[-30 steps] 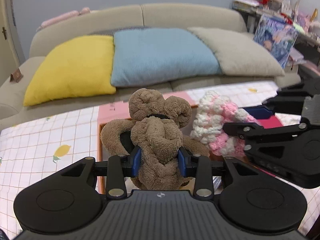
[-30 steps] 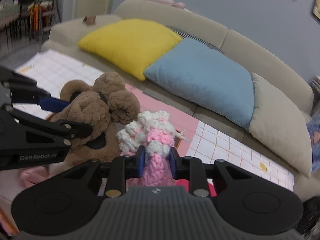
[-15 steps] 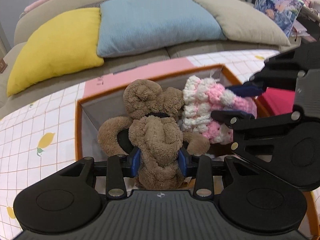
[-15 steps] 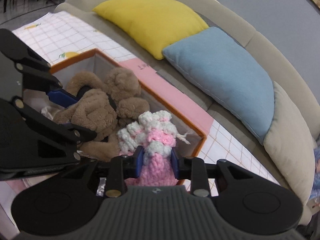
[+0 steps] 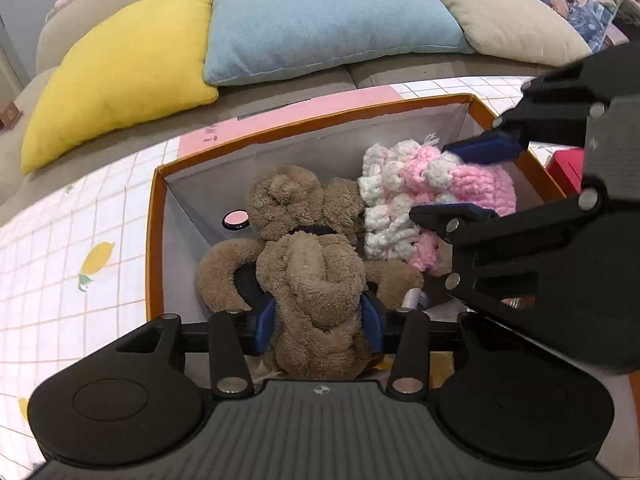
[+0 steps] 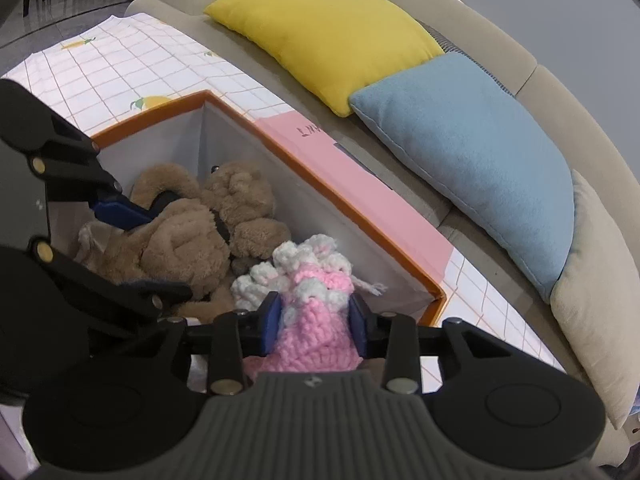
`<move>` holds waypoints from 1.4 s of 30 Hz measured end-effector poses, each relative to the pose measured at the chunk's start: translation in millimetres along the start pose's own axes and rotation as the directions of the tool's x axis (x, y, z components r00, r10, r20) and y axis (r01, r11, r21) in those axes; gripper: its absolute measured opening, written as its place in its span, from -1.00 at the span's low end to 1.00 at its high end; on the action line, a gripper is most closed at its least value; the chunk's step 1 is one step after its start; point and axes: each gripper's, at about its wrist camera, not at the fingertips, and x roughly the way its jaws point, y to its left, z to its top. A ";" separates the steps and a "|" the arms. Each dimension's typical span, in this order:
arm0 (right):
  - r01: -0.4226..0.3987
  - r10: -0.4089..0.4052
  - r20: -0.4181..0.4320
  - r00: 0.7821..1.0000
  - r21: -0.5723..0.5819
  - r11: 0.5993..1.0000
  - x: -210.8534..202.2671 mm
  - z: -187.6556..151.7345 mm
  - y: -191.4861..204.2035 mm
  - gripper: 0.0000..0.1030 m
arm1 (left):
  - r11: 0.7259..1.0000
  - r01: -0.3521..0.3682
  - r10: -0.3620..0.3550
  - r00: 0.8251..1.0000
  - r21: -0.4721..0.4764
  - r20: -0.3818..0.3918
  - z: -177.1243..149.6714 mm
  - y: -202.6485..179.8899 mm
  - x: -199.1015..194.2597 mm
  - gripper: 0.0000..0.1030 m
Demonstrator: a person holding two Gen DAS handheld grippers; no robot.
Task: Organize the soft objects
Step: 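Open the left tool over the box while the right tool releases the knitted item, then withdraw both tools from the box toward the clear plastic bag on the bed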
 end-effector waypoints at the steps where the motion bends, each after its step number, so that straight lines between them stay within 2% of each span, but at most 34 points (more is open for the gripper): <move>1: -0.002 0.002 0.001 1.000 0.002 1.000 -2.2 0.3 -0.8 -0.14 | 1.000 -0.001 0.001 1.000 0.009 0.006 0.0 -0.8 -0.8 0.14; 3: -0.008 0.008 0.010 1.000 0.003 1.000 -4.9 1.3 -2.2 -0.08 | 1.000 -0.003 0.002 1.000 0.023 0.021 -2.9 -3.0 -7.2 0.22; 4: -0.011 0.011 0.019 1.000 0.007 1.000 -7.8 0.5 -3.5 -0.02 | 1.000 -0.008 0.007 0.999 0.027 0.031 -3.7 -4.0 -11.2 0.39; 6: -0.010 0.009 0.022 1.000 0.031 0.999 -11.7 2.4 -8.0 0.05 | 0.999 -0.016 0.013 0.998 0.047 0.064 -5.6 -7.2 -22.3 0.52; 8: -0.008 0.007 0.020 1.000 0.076 0.997 -17.7 4.5 -14.8 0.18 | 0.998 -0.020 0.014 0.996 0.065 0.083 -6.0 -9.6 -33.1 0.53; 16: 0.002 -0.013 0.054 0.998 0.203 0.979 -59.2 -2.1 -32.4 0.36 | 0.999 -0.004 -0.004 0.985 0.042 0.172 -10.8 -23.9 -77.9 0.55; 20: 0.027 -0.052 0.098 0.994 0.233 0.972 -89.7 -19.3 -33.7 0.42 | 1.000 0.019 -0.020 0.967 0.006 0.254 -18.4 -35.1 -106.8 0.52; 25: 0.077 -0.138 0.180 0.974 0.313 0.947 -137.4 -56.4 -31.9 0.47 | 0.994 0.099 -0.078 0.931 -0.040 0.355 -30.0 -51.9 -141.3 0.49; 29: 0.070 -0.181 0.212 0.960 0.446 0.893 -166.3 -102.0 -37.9 0.51 | 0.993 0.119 -0.097 0.906 -0.028 0.413 -41.6 -72.2 -153.3 0.49; 32: 0.099 -0.227 0.195 0.954 0.509 0.855 -182.2 -137.4 -39.1 0.51 | 0.987 0.153 -0.121 0.899 -0.042 0.421 -48.7 -86.8 -157.4 0.48; 35: 0.110 -0.245 0.152 0.958 0.593 0.798 -194.9 -176.3 -41.6 0.51 | 0.980 0.194 -0.154 0.894 -0.053 0.422 -56.1 -100.2 -158.1 0.48; 37: 0.106 -0.232 0.113 0.966 0.646 0.756 -196.8 -200.1 -44.9 0.51 | 0.972 0.223 -0.175 0.893 -0.070 0.415 -64.1 -111.6 -159.4 0.48; 39: 0.123 -0.229 0.062 0.971 0.693 0.710 -196.1 -223.2 -46.3 0.51 | 0.965 0.249 -0.199 0.899 -0.082 0.390 -68.9 -122.2 -156.2 0.48; 42: 0.159 -0.226 -0.008 0.974 0.736 0.658 -191.2 -251.4 -46.9 0.51 | 0.959 0.279 -0.247 0.908 -0.049 0.338 -68.3 -142.0 -148.5 0.48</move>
